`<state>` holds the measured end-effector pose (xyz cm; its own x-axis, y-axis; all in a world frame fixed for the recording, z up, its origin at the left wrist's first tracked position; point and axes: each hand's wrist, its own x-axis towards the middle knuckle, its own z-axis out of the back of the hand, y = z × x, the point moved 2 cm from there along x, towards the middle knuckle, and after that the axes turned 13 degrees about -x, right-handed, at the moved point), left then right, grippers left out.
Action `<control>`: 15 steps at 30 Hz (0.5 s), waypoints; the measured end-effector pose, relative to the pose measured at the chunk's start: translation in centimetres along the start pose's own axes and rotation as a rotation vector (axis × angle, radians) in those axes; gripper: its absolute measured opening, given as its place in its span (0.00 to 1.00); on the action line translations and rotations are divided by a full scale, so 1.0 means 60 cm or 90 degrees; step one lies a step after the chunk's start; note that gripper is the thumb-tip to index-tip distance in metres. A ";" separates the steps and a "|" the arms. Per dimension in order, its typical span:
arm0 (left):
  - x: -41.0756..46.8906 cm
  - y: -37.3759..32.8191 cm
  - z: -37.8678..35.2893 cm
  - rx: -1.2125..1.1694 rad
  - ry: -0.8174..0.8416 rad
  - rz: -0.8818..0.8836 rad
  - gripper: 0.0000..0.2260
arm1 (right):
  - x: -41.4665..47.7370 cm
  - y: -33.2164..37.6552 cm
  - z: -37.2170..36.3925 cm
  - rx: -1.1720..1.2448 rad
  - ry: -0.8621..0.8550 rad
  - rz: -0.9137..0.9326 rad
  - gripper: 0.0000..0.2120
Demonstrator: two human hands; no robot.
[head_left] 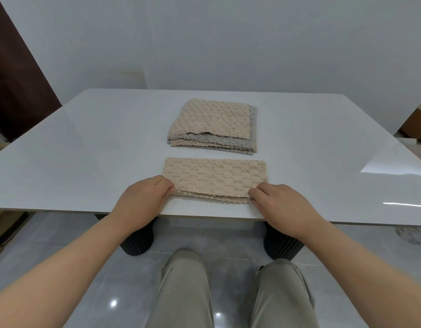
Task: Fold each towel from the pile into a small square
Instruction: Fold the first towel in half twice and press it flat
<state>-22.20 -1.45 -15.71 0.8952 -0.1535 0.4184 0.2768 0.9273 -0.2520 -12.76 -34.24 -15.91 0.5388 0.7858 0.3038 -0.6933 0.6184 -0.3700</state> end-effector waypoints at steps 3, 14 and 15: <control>0.011 -0.001 -0.001 -0.019 -0.006 0.070 0.17 | 0.005 -0.004 0.017 0.002 -0.017 0.001 0.15; 0.021 0.000 0.005 -0.021 0.046 0.071 0.20 | 0.016 0.001 0.026 -0.040 0.114 -0.040 0.20; 0.017 -0.003 0.004 0.002 0.056 0.038 0.21 | 0.014 0.000 0.024 -0.032 0.123 -0.050 0.19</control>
<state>-21.43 -1.70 -15.03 0.9371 -0.1270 0.3251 0.2213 0.9365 -0.2719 -12.97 -33.57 -14.39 0.6751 0.7199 0.1615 -0.6233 0.6736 -0.3971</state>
